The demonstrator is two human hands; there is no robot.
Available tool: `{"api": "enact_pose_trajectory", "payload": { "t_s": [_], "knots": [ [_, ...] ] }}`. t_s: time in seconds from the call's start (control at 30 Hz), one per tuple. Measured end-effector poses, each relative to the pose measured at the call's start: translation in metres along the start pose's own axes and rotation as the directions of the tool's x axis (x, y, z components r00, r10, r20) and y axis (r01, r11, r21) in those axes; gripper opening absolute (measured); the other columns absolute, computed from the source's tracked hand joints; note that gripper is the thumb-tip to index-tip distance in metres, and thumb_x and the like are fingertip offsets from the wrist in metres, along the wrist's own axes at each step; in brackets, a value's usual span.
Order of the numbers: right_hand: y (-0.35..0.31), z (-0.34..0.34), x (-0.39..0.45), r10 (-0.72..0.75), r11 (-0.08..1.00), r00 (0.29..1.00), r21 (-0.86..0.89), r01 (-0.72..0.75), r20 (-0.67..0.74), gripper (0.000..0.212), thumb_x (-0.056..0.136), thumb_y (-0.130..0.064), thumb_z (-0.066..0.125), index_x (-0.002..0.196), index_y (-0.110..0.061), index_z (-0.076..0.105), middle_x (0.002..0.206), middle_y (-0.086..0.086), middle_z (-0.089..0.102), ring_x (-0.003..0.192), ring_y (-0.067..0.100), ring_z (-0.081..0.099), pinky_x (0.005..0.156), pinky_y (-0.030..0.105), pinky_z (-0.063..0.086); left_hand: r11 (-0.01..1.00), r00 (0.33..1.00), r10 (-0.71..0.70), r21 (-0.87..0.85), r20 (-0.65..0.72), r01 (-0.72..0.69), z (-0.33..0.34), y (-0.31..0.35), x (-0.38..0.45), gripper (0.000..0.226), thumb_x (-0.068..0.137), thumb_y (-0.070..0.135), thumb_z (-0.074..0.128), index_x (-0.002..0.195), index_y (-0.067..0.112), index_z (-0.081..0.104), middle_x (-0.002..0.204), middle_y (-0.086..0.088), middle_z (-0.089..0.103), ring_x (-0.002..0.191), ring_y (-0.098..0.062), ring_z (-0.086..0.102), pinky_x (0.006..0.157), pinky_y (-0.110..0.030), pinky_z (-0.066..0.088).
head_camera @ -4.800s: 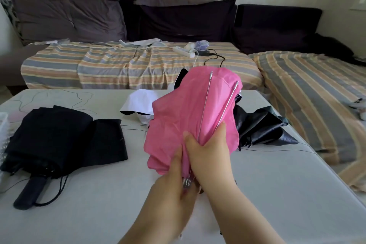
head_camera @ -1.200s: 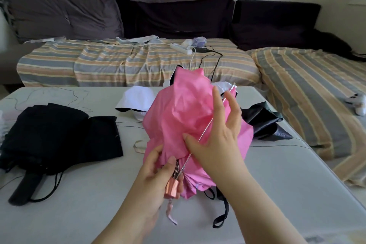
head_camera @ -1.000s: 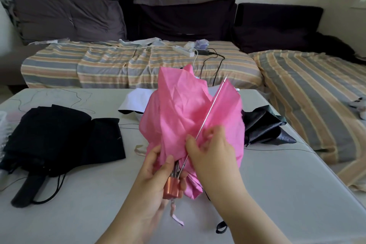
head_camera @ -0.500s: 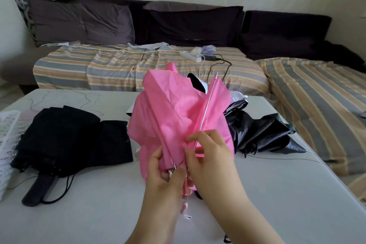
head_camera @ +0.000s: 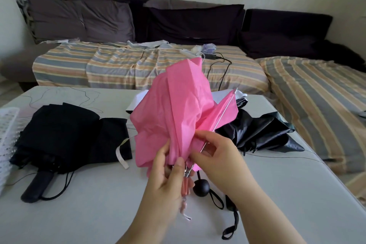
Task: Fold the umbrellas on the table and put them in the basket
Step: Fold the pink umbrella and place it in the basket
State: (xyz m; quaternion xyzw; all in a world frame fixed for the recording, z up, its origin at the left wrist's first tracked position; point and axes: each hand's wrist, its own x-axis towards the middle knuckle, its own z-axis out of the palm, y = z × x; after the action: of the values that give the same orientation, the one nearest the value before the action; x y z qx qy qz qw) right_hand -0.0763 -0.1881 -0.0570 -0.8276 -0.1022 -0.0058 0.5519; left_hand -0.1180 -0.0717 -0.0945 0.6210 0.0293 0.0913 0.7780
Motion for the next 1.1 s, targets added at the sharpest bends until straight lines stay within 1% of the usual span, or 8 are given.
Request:
{"api": "enact_pose_trajectory", "payload": {
  "t_s": [0.13,0.3,0.37,0.5,0.6,0.8,0.9,1.1],
  "knots": [
    [-0.003,0.011,0.000,-0.104,0.994,0.984,-0.051,0.097,-0.143,0.018,0.085,-0.003,0.064,0.084,-0.019,0.072,0.063,-0.013,0.059,0.052,0.001,0.053,0.052,0.008,0.039,1.000,1.000,-0.011,0.006,-0.011,0.011,0.000,0.002,0.001,0.034,0.097,0.013,0.046,0.117,0.040,0.053,0.065,-0.001,0.067,0.062,-0.028,0.056,0.051,-0.030,0.047],
    [-0.004,0.016,-0.001,-0.189,0.969,0.970,-0.187,0.159,-0.155,0.030,0.087,-0.005,0.063,0.072,-0.032,0.058,0.079,-0.017,0.059,0.075,0.002,0.058,0.064,0.011,0.045,0.999,0.999,-0.036,-0.003,-0.033,0.036,0.000,-0.003,0.004,0.037,0.096,0.008,0.046,0.124,0.031,0.053,0.062,-0.009,0.063,0.054,-0.030,0.050,0.052,-0.032,0.044],
    [-0.007,0.007,-0.001,-0.082,0.996,0.994,-0.049,0.079,-0.076,0.026,0.084,-0.001,0.060,0.084,-0.027,0.060,0.082,-0.010,0.064,0.069,0.005,0.062,0.063,0.013,0.048,0.999,0.999,-0.039,-0.003,-0.028,0.039,0.000,-0.002,0.003,0.037,0.096,0.006,0.045,0.124,0.029,0.052,0.061,-0.009,0.063,0.051,-0.027,0.054,0.054,-0.033,0.045],
    [-0.003,-0.003,0.001,0.050,0.951,0.991,0.296,-0.084,0.121,0.059,0.072,0.019,0.055,0.105,-0.031,0.054,0.085,0.009,0.064,0.068,0.016,0.059,0.066,0.032,0.051,0.998,0.999,-0.036,0.044,-0.023,0.037,0.003,0.002,-0.002,0.038,0.096,0.012,0.049,0.114,0.046,0.052,0.069,-0.002,0.071,0.062,-0.023,0.064,0.067,-0.046,0.052],
    [0.004,0.002,0.006,0.078,0.859,0.988,0.494,-0.133,0.131,0.065,0.069,0.032,0.052,0.106,-0.022,0.053,0.083,0.007,0.066,0.069,0.017,0.062,0.064,0.028,0.054,0.998,0.999,-0.050,0.030,-0.017,0.050,0.001,0.002,-0.003,0.037,0.095,0.016,0.050,0.112,0.048,0.054,0.069,0.006,0.070,0.066,-0.018,0.062,0.058,-0.031,0.053],
    [0.008,0.008,0.008,0.063,0.795,0.987,0.591,-0.139,0.147,0.057,0.074,0.029,0.057,0.108,-0.017,0.057,0.090,0.006,0.069,0.077,0.017,0.064,0.073,0.027,0.057,0.995,0.997,-0.078,-0.066,-0.009,0.077,-0.004,0.007,0.000,0.031,0.089,0.017,0.053,0.116,0.032,0.061,0.076,-0.005,0.069,0.060,-0.019,0.062,0.055,-0.027,0.049],
    [0.003,0.013,0.003,0.052,0.867,0.992,0.487,-0.101,0.114,0.044,0.080,0.017,0.062,0.104,-0.020,0.058,0.082,0.003,0.067,0.072,0.017,0.062,0.070,0.028,0.056,0.988,0.995,-0.100,-0.121,-0.006,0.098,-0.003,0.008,0.001,0.027,0.089,0.016,0.053,0.110,0.031,0.063,0.074,-0.008,0.068,0.056,-0.020,0.061,0.049,-0.026,0.048],
    [-0.003,0.030,-0.005,-0.067,0.991,0.958,0.093,0.097,-0.279,0.028,0.086,-0.005,0.058,0.084,-0.033,0.057,0.052,-0.003,0.051,0.042,0.010,0.040,0.043,0.023,0.038,0.993,0.998,-0.053,-0.103,-0.025,0.050,0.005,0.004,-0.003,0.032,0.094,0.013,0.049,0.105,0.039,0.064,0.073,-0.001,0.067,0.058,-0.015,0.061,0.058,-0.036,0.046]
  ]
}}
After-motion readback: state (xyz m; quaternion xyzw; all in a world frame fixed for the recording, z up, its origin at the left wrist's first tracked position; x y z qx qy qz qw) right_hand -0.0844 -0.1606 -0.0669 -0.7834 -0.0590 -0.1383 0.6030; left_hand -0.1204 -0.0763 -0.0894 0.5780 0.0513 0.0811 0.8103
